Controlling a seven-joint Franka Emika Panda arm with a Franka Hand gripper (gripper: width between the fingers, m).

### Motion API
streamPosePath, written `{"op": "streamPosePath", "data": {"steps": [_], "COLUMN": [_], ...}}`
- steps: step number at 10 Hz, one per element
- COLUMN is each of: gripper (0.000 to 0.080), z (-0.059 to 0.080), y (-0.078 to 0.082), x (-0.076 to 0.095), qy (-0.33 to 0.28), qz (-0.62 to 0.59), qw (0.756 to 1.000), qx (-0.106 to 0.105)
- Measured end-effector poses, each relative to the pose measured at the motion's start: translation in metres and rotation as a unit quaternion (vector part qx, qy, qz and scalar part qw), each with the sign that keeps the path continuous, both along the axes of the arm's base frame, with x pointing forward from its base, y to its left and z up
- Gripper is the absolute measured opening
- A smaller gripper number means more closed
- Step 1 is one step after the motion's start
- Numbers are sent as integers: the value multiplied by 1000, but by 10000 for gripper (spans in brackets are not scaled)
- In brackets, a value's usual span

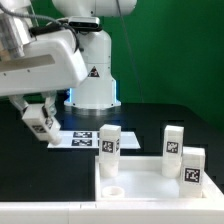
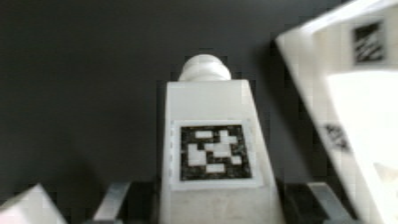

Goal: Assemble square table

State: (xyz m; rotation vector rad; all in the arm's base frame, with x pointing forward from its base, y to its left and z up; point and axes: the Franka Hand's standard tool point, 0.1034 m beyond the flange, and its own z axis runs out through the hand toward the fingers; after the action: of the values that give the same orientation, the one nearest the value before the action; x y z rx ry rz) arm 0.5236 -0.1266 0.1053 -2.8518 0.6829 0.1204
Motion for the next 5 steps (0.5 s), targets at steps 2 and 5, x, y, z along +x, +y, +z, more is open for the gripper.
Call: {"op": "streamPosePath", "data": {"steps": [2, 5], "gripper": [287, 287], "z": [6, 41], "y": [4, 50], "x": [13, 73], "qy": [-43, -147], "qz": [-5, 70], "qw": [998, 984], "qx": [-34, -74]}}
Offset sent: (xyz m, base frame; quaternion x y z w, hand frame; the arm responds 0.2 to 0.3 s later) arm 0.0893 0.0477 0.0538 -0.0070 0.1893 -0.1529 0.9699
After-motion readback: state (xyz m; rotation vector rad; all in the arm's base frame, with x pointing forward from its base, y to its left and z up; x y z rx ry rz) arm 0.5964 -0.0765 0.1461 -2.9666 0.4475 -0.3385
